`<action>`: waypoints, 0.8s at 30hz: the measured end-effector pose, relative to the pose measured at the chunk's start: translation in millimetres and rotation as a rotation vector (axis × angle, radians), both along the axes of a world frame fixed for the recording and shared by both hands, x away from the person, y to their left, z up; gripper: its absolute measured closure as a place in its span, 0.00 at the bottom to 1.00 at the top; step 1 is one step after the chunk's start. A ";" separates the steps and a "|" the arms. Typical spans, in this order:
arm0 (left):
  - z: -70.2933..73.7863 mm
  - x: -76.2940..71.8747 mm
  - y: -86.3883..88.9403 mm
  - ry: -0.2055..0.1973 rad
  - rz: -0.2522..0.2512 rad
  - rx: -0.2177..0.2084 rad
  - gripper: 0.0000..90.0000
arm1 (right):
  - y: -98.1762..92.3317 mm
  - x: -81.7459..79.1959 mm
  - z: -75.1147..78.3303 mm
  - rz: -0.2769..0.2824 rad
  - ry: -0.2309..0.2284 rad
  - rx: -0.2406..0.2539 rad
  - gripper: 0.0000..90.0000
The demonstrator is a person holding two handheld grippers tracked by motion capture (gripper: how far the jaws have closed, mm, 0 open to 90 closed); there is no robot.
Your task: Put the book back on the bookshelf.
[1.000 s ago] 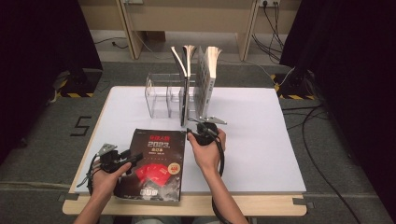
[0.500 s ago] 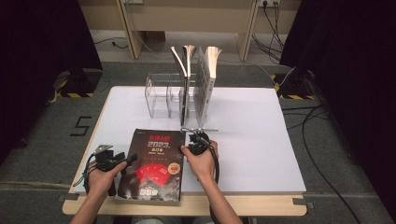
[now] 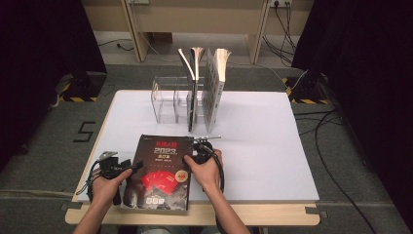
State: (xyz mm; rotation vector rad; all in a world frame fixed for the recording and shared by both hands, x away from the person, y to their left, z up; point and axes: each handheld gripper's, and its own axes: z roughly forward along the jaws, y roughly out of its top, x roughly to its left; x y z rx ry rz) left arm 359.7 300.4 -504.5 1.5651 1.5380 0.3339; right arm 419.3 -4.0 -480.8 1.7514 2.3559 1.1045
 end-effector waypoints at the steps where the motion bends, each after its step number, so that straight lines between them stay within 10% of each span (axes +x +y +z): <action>1: 0.0 0.0 0.2 0.001 -0.001 0.000 0.41 | 1.4 -0.6 -1.0 -0.007 0.006 0.002 0.60; 15: -0.7 0.2 -0.7 0.008 0.011 -0.031 0.44 | 4.2 -1.7 -1.0 -0.015 0.002 -0.013 0.59; 24: 1.1 -0.1 4.7 0.025 0.068 -0.198 0.48 | 4.1 -2.3 -2.0 -0.022 -0.006 -0.007 0.58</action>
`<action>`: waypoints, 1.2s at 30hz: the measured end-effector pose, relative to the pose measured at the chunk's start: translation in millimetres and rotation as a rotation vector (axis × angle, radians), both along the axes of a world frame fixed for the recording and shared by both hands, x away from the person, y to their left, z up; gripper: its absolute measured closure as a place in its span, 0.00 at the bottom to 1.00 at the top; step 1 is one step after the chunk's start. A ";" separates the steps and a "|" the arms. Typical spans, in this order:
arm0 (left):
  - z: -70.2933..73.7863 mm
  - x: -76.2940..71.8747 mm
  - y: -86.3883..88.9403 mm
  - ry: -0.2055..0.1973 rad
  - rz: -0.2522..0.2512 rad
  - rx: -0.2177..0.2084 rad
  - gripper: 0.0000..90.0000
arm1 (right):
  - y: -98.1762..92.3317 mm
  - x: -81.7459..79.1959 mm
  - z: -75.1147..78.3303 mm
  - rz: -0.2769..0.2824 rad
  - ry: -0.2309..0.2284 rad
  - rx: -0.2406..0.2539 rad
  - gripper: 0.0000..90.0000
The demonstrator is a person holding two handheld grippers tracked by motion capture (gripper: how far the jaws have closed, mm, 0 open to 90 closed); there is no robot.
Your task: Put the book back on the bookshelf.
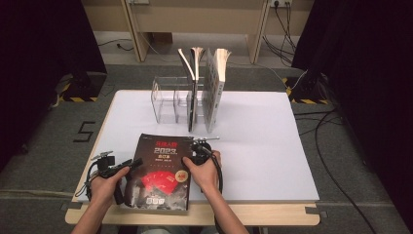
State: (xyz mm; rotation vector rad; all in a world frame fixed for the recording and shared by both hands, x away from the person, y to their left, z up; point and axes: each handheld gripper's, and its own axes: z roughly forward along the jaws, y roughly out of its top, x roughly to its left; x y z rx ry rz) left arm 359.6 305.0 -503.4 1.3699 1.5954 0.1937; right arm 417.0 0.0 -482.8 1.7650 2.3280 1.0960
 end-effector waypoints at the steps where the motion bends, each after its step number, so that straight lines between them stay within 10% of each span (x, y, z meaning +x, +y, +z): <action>1: 0.7 -0.3 -0.2 -0.003 0.000 -0.007 0.49 | 0.3 -0.2 0.1 -0.001 0.000 -0.001 0.58; 6: 5.1 -1.1 -3.4 -0.024 -0.009 -0.058 0.54 | 1.5 -1.0 0.2 -0.004 -0.003 -0.003 0.57; 16: 2.6 -0.2 -6.6 0.009 -0.011 0.062 0.67 | 2.1 -1.8 0.2 -0.002 -0.009 -0.010 0.57; 36: 2.6 -1.6 -3.7 0.013 -0.039 0.098 0.90 | 4.9 -1.7 2.2 -0.005 -0.004 -0.054 0.64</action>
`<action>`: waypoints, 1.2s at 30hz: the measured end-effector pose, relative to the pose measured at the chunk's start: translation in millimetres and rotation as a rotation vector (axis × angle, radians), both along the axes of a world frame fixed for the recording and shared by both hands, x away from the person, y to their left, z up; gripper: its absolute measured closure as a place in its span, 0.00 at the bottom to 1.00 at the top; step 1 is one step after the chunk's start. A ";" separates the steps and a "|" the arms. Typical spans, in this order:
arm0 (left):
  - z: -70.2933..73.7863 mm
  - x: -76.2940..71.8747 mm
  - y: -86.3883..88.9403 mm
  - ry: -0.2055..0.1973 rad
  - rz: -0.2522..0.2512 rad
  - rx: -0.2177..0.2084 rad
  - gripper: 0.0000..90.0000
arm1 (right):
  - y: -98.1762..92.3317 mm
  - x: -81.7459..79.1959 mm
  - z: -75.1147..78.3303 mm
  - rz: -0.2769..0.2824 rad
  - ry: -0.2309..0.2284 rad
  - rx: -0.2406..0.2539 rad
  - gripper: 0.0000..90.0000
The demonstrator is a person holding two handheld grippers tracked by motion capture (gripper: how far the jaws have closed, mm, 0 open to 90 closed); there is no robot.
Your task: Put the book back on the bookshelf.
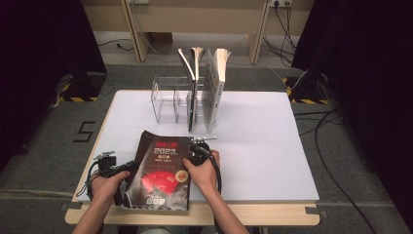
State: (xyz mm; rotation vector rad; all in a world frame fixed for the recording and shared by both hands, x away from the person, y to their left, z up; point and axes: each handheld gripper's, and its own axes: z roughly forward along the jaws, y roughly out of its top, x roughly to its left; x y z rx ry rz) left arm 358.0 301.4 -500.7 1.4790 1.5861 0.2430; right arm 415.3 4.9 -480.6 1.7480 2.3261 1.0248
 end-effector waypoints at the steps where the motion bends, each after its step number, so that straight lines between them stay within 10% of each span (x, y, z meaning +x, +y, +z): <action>1: 0.8 -0.7 -0.1 -0.003 -0.008 0.006 0.91 | -0.4 0.7 0.2 0.005 0.001 0.000 0.64; 36: 1.7 -9.5 17.6 0.071 -0.099 -0.024 0.94 | 10.8 57.3 9.6 -0.025 -0.099 -0.062 0.64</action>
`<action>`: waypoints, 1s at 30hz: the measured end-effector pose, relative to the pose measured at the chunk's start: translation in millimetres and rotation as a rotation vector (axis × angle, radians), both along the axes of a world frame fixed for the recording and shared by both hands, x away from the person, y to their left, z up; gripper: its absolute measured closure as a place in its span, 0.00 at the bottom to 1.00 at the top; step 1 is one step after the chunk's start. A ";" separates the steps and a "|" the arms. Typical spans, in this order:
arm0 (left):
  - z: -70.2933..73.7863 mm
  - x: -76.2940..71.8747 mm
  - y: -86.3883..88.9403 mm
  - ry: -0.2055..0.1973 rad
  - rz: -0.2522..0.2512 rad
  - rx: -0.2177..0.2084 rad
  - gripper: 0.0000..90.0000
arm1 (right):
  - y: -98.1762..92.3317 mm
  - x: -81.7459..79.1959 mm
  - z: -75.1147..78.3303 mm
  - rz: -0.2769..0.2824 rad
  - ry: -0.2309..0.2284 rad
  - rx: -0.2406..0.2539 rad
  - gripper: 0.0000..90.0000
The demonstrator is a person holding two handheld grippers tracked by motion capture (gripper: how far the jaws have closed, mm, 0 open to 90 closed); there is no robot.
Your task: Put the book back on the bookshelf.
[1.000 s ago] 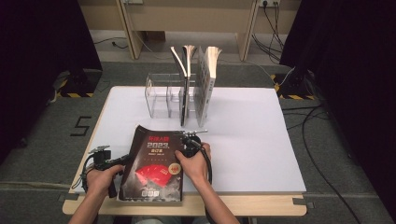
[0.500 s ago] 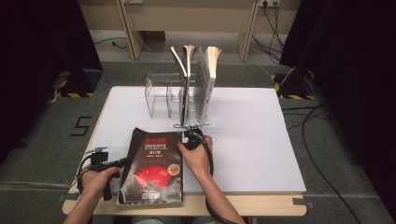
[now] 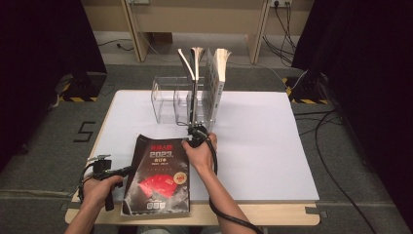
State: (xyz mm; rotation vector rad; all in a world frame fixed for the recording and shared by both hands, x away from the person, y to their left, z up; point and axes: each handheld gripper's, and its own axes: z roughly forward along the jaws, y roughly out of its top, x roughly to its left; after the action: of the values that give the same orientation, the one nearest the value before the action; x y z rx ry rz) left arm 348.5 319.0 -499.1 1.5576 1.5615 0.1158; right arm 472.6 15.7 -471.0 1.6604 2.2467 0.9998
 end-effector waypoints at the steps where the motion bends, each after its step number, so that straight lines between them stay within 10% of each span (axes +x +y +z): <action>1: -0.2 0.2 0.4 0.003 -0.001 -0.001 0.94 | 0.1 3.0 -0.3 0.007 -0.010 -0.001 0.64; 30: 3.4 5.7 2.6 0.004 0.001 0.070 0.92 | 5.9 28.5 -11.1 -0.004 0.002 0.003 0.61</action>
State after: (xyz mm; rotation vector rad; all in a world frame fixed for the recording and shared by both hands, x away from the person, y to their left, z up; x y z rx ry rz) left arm 354.2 321.6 -495.7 1.6126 1.5763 0.1698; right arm 501.1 21.6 -482.2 1.6668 2.2441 1.0013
